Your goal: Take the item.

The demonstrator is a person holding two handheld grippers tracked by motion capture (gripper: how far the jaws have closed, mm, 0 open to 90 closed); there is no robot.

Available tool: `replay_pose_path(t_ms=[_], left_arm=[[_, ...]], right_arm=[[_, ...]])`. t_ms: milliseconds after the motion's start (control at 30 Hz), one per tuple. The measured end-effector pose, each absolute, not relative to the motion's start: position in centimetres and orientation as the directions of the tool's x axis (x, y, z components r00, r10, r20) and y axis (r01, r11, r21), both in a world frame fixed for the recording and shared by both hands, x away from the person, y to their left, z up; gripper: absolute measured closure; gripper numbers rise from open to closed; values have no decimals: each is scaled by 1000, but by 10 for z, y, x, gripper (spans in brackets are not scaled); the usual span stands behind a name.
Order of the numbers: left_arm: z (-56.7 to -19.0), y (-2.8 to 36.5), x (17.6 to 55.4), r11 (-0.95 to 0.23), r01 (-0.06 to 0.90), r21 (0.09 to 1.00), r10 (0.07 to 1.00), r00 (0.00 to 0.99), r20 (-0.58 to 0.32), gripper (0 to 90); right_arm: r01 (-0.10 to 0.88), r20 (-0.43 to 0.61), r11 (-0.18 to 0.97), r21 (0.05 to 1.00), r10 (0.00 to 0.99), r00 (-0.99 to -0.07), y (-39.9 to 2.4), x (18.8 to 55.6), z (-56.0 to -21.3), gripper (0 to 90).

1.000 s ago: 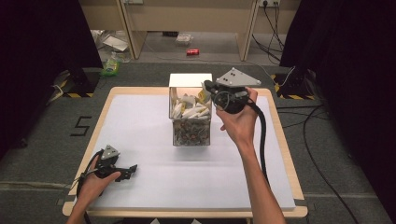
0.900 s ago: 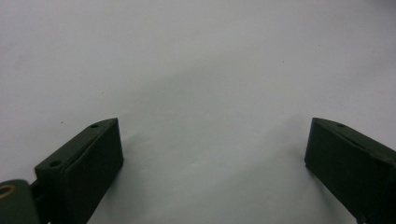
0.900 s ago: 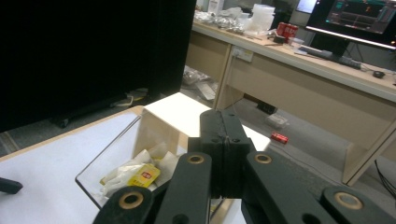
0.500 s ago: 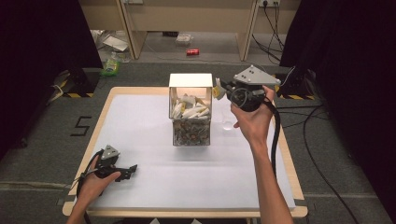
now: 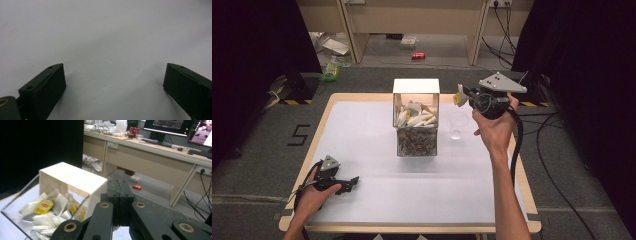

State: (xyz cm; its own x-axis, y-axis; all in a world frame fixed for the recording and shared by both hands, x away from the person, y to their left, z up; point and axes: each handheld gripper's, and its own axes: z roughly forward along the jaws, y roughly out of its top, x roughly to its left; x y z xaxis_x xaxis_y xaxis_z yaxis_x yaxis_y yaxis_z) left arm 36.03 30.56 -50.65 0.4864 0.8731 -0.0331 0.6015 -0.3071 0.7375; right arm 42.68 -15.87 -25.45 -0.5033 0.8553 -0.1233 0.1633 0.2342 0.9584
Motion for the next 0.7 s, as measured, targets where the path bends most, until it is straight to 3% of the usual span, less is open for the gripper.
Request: replay_pose_path(t_ms=[700], left_arm=[[-507,305,360,-307,602,737,874,485,-33,34]], right_arm=[[247,-94,212,946,905,-416,-181,460,-299,900]])
